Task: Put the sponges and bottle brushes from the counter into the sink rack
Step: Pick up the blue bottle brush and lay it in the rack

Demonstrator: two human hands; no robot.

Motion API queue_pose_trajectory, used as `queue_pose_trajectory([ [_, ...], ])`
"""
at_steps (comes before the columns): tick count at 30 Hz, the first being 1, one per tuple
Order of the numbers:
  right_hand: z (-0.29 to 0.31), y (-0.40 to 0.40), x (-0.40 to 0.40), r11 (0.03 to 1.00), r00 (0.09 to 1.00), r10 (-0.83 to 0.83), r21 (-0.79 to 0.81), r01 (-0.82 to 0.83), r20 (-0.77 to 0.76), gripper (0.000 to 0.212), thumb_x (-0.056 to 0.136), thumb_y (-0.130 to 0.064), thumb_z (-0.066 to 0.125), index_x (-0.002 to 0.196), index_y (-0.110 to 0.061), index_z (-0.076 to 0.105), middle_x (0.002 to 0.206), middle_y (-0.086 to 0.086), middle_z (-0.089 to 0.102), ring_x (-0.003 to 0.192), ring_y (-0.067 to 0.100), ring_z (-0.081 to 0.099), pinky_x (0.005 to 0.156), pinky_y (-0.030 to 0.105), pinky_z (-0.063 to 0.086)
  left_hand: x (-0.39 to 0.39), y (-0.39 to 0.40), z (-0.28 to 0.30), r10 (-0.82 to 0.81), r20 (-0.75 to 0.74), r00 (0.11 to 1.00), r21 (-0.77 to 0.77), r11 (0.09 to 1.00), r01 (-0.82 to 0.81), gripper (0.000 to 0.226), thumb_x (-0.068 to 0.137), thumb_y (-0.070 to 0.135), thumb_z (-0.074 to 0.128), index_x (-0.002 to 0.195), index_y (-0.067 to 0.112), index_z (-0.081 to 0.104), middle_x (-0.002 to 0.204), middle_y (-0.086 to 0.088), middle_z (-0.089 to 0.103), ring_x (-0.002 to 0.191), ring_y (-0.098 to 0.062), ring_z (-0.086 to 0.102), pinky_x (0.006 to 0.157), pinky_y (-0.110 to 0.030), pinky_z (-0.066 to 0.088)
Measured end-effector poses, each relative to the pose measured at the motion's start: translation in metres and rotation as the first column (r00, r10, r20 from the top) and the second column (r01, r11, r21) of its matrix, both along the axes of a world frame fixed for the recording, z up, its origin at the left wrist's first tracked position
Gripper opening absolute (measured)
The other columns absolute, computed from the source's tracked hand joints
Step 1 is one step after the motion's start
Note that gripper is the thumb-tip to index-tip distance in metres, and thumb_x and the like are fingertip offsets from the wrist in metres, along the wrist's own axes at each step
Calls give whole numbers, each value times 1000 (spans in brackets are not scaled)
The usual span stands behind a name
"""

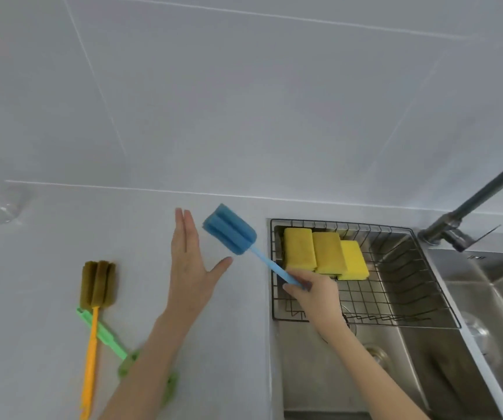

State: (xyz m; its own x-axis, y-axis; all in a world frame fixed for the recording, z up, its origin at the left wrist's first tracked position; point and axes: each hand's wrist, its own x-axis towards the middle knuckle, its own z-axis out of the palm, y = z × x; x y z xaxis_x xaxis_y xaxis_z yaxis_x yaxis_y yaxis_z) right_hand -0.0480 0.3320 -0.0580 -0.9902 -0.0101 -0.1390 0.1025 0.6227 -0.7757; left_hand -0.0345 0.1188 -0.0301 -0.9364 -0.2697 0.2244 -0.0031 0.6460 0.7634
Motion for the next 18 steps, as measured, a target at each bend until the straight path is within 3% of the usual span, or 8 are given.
queue_pose_trajectory([
  [1,1,8,1,989,998,-41,-139,48,52,32,78,-6,71,109,-13,66,94,0,70,81,9,64,71,16,51,0,18,5,24,71,997,236,971,-40,95,79,20,70,144,18,1,157,-3,5,138,-8,13,112,-26,16],
  [3,2,17,3,931,986,-58,-349,110,155,29,76,-3,72,102,-13,68,91,0,73,78,3,67,69,12,53,0,52,6,-80,191,978,596,801,-51,77,82,16,67,142,17,20,150,-3,31,126,-9,40,102,-19,35],
  [5,1,21,7,868,974,-32,-477,139,225,25,75,-1,72,90,-21,72,81,-3,75,72,4,69,70,16,56,1,82,1,-247,251,936,664,747,19,51,84,12,64,131,14,45,132,-5,56,102,2,58,78,-4,47],
  [7,-2,25,13,818,963,3,-554,153,270,27,76,1,71,83,-25,72,73,-5,76,71,9,70,70,20,57,0,106,-4,-309,237,921,644,760,89,39,84,7,63,122,12,56,116,-1,66,86,12,63,67,0,48],
  [11,-8,42,17,787,954,24,-595,166,299,24,76,5,69,91,-14,72,84,8,76,80,19,71,79,32,58,-7,131,-11,-307,219,926,547,824,144,31,80,5,67,108,17,66,86,14,70,73,12,66,69,-6,54],
  [13,-7,59,16,847,956,87,-526,76,279,24,75,4,70,93,-11,71,93,14,74,82,16,71,75,26,57,-13,140,-14,-326,223,919,463,865,195,26,78,4,69,101,17,70,76,19,69,68,12,65,68,-4,53],
  [16,14,92,12,952,926,212,-282,-122,313,36,76,-9,72,109,-19,61,99,4,69,82,6,67,68,14,54,-24,152,-15,-383,195,903,259,908,329,21,79,3,67,98,11,71,72,6,69,64,12,62,63,0,45],
  [18,34,120,9,970,954,216,-157,-185,210,34,78,-13,72,107,-25,62,98,-2,70,84,5,66,75,14,52,-36,158,-19,-461,196,865,-15,881,473,21,83,7,64,102,14,69,78,-5,69,70,-4,63,69,-18,48],
])
